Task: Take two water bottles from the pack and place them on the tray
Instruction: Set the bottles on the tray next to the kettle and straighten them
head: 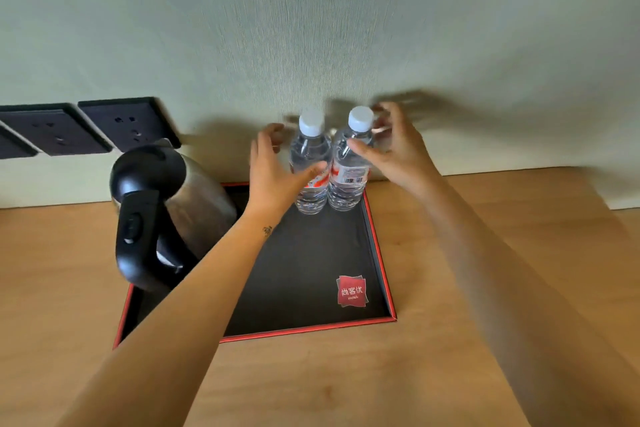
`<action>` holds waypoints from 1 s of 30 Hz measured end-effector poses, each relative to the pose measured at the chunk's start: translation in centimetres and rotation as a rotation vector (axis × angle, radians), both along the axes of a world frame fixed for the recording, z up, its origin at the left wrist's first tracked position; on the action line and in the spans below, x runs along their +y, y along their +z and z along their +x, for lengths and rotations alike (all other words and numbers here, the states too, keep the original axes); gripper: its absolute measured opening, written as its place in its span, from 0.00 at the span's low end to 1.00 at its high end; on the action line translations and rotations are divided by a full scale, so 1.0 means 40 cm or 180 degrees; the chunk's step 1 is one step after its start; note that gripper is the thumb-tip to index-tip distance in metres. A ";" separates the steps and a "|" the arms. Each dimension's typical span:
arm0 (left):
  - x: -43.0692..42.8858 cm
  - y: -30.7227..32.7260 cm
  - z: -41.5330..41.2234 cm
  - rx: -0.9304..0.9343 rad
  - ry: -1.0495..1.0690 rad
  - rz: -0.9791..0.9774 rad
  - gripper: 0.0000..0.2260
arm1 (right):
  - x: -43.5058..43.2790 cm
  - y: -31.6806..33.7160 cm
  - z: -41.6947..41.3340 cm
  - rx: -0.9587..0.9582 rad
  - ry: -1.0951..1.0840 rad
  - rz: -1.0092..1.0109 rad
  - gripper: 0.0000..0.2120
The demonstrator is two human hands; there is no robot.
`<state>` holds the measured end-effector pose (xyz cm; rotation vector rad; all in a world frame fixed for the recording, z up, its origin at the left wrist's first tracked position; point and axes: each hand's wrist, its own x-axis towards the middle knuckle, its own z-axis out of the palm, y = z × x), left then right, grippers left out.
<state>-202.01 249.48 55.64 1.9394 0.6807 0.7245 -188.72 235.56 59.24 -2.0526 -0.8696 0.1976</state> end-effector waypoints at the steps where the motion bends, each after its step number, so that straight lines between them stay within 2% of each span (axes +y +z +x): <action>1: 0.003 0.024 0.004 -0.0035 0.0055 0.0188 0.34 | 0.008 0.018 0.003 -0.0178 -0.0061 0.0000 0.29; 5: 0.013 0.109 0.031 0.0097 0.0063 0.0683 0.27 | 0.045 0.070 0.006 -0.0690 -0.0022 -0.0494 0.21; 9: 0.018 0.141 0.048 0.0447 0.0038 0.0597 0.19 | 0.067 0.079 -0.008 -0.0898 -0.0042 -0.0617 0.17; 13: 0.018 0.153 0.049 0.0471 -0.0078 0.0620 0.15 | 0.059 0.093 -0.002 -0.0937 0.0256 -0.0860 0.16; 18: 0.030 0.158 0.042 0.0581 -0.0196 0.0611 0.15 | 0.053 0.126 0.017 -0.0934 0.0698 -0.1371 0.16; 25: 0.035 0.158 0.051 0.0724 -0.0224 0.0695 0.13 | 0.060 0.150 0.022 -0.1000 0.1082 -0.1550 0.12; 30: 0.033 0.159 0.062 0.0799 -0.0206 0.0747 0.13 | 0.067 0.157 0.026 -0.0883 0.1215 -0.1596 0.13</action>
